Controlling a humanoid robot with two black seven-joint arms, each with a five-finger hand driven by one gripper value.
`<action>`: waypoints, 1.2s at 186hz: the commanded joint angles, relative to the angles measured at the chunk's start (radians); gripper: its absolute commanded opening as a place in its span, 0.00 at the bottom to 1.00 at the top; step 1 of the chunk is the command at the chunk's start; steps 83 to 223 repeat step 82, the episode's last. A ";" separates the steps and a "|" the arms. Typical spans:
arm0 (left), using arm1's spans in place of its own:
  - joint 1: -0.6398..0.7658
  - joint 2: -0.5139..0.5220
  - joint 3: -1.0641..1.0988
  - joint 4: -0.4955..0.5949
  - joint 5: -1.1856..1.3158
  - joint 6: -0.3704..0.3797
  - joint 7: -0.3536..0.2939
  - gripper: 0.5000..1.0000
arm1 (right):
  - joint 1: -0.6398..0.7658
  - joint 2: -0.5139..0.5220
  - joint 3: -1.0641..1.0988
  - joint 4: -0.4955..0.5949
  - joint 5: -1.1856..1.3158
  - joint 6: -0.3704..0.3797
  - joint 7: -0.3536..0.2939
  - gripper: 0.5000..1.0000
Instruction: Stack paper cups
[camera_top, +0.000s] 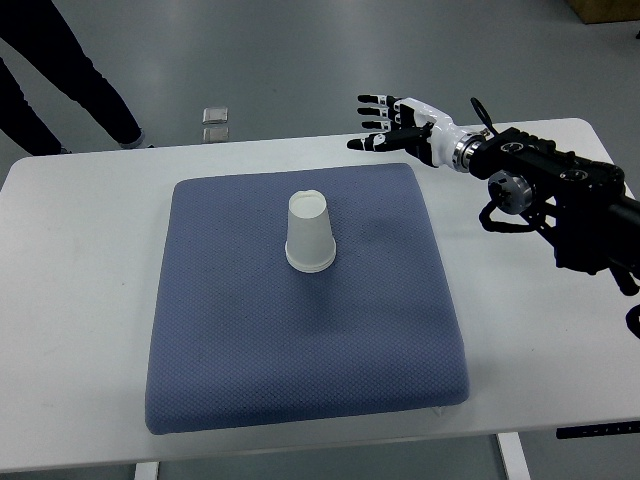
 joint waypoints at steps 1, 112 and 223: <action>0.000 0.000 0.000 0.000 0.000 0.000 0.000 1.00 | -0.038 0.010 0.049 -0.005 0.138 0.002 0.002 0.83; 0.000 0.000 0.000 0.000 0.000 0.000 0.000 1.00 | -0.100 0.040 0.098 -0.002 0.209 0.016 0.006 0.83; 0.000 0.000 0.000 0.000 0.000 0.000 0.000 1.00 | -0.100 0.040 0.098 -0.002 0.209 0.016 0.006 0.83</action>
